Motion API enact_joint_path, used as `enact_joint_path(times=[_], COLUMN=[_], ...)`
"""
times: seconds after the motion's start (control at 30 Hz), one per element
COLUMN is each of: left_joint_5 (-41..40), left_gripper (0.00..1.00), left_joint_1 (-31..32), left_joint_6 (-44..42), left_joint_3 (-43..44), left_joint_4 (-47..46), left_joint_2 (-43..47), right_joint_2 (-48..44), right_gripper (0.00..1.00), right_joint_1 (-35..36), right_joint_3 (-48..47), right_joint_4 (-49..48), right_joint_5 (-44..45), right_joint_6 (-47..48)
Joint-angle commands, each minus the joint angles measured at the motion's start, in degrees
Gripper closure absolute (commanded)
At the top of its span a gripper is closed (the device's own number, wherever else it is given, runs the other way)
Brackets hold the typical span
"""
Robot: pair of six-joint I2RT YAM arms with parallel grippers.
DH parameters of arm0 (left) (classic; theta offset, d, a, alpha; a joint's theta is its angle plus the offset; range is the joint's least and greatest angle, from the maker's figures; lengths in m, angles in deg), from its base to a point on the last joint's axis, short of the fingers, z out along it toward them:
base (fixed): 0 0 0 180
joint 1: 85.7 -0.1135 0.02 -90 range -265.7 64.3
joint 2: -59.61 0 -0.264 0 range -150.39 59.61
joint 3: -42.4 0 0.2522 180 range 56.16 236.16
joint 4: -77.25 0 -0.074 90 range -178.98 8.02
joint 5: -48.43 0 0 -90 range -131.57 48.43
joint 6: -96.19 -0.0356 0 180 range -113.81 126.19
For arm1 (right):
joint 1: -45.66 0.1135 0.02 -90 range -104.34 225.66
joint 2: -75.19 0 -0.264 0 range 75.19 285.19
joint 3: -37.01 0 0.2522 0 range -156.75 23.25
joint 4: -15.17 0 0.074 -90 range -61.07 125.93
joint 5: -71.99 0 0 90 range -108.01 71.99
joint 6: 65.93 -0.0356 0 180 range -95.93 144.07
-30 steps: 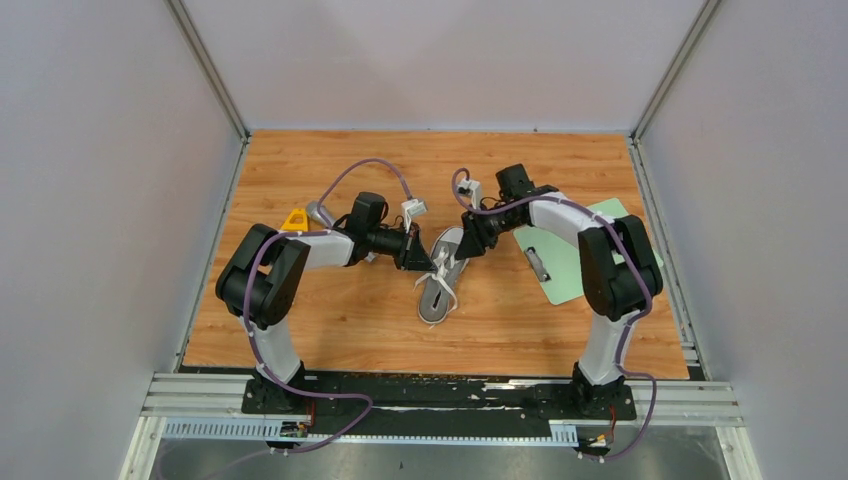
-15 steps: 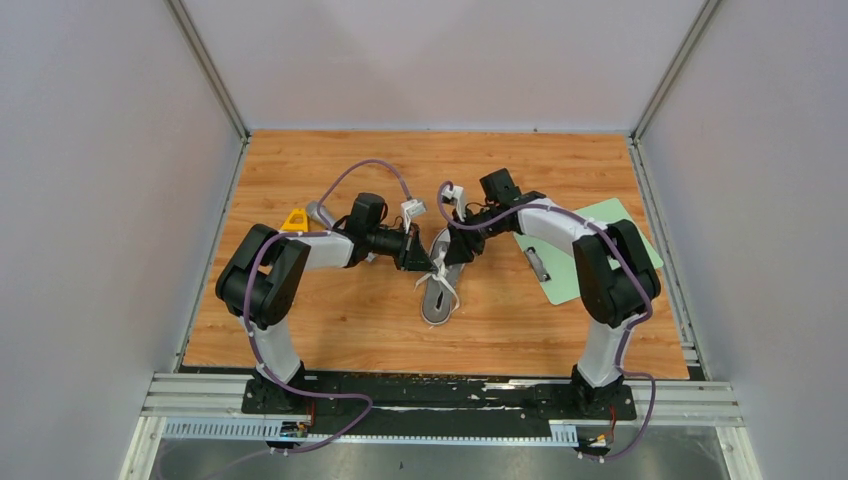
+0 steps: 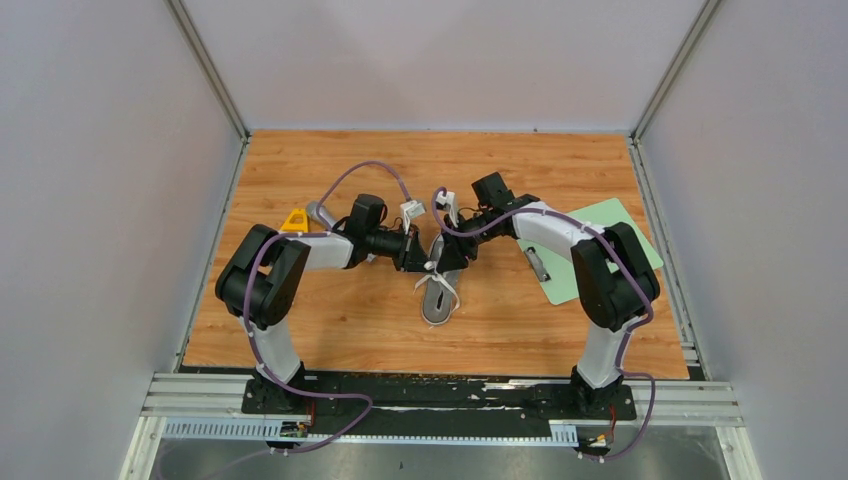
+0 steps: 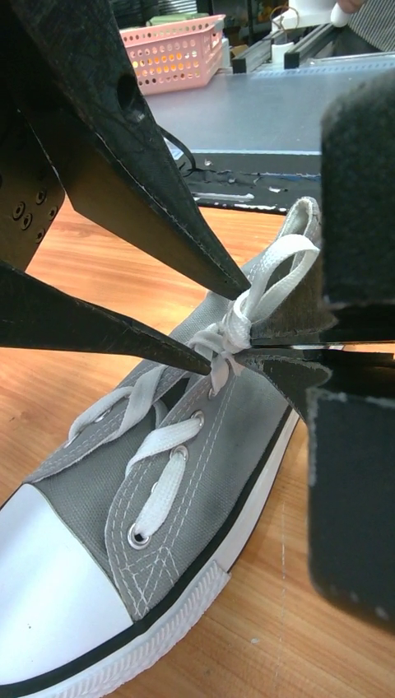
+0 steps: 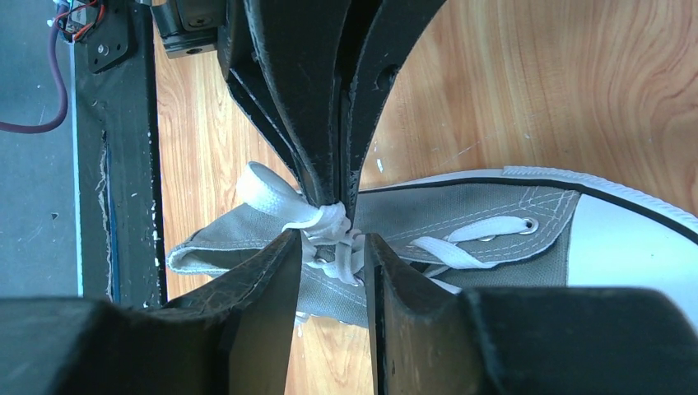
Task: Tie the shoes
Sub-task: Tie the shoelace on the shoe.
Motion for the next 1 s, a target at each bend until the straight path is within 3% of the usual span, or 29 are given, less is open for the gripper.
enact_joint_path(times=[0.0,0.7,0.97], left_joint_5=[-0.4,3.7,4.2], left_gripper=[1.00,0.93,0.87], left_joint_1=[0.1,-0.4,-0.4], left_joint_6=[-0.7,-4.1,-6.9], left_joint_3=[-0.6,-1.2,-0.2], left_joint_4=[-1.0,-1.0,1.9], left_joint_2=[3.2,4.7,5.3], right_joint_2=[0.3,5.3,6.0], right_gripper=[0.66,0.66,0.84], right_joint_1=[0.3,0.4,0.6], right_joint_3=[-0.7,-4.3,-4.5], right_joint_4=[0.1,5.5,6.5], right_joint_5=[-2.3,-9.9,-10.9], right_joint_6=[0.4,2.4,3.4])
